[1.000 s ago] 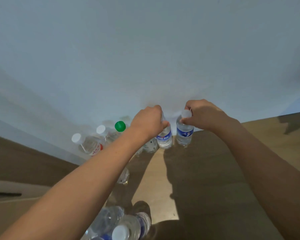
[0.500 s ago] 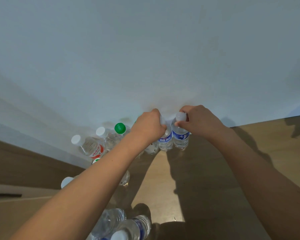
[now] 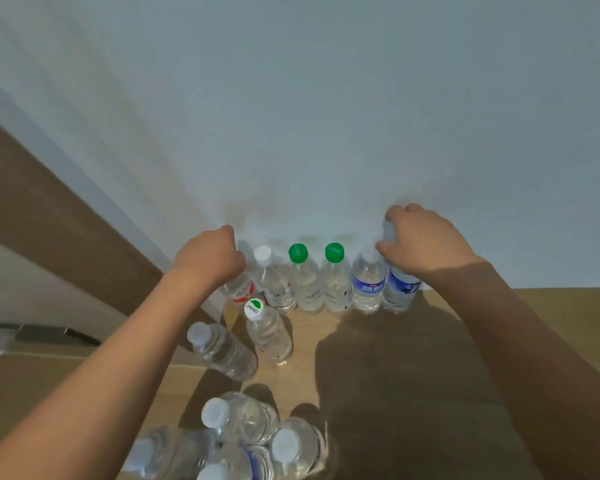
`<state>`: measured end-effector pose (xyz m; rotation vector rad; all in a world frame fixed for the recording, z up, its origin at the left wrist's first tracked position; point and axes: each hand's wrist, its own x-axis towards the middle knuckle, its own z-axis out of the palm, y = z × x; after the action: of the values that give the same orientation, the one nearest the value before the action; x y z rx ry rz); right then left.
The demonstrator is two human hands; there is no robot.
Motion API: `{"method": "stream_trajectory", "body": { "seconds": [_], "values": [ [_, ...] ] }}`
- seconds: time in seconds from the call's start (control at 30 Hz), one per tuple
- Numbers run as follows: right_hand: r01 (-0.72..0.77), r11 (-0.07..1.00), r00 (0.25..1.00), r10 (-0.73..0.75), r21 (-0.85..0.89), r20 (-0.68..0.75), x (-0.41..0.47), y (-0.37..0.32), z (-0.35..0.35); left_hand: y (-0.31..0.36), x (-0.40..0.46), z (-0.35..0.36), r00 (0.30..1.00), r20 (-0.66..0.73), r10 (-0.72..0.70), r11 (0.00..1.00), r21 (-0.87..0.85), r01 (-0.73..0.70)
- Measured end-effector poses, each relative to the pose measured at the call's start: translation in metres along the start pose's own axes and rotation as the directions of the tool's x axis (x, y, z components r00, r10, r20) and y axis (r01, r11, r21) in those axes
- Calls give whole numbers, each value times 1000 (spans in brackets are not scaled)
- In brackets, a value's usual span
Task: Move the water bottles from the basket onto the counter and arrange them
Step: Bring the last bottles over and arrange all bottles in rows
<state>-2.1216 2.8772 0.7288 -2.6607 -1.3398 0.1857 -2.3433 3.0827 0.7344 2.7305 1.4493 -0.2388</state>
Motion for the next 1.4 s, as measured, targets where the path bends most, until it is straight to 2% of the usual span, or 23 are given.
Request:
{"method": "stream_trajectory", "body": {
  "seconds": [0.07,0.13,0.27,0.47,0.6,0.77,0.97,1.07,1.2,1.4],
  "values": [
    [173,980,985,-171,99,-26,0,-39,-4,-14,7,2,998,28,-57,998,2,57],
    [307,943,950,-312,132,20,2,-79,3,-21,12,8,995,61,-74,997,-15,75],
    [427,903,898,-429,40,101,24,-133,35,-27,18,24,994,93,-64,992,-103,74],
    [480,861,876,-462,-166,137,49,-176,58,-42,20,43,993,105,-49,982,-177,67],
    [463,858,880,-415,-223,229,62,-183,61,-48,22,47,997,69,30,979,-205,-16],
    [536,822,827,-466,-192,315,68,-180,62,-47,27,44,990,84,114,976,-196,-96],
    [664,740,713,-583,-108,389,71,-172,54,-55,32,37,988,107,113,975,-202,-90],
    [692,718,683,-616,-79,392,75,-166,55,-55,32,37,989,93,115,972,-216,-93],
    [636,770,729,-579,-49,366,74,-169,57,-56,31,41,989,94,117,967,-236,-92],
    [585,805,787,-535,-95,308,74,-170,57,-51,31,44,986,54,157,953,-270,-137]
  ]
}}
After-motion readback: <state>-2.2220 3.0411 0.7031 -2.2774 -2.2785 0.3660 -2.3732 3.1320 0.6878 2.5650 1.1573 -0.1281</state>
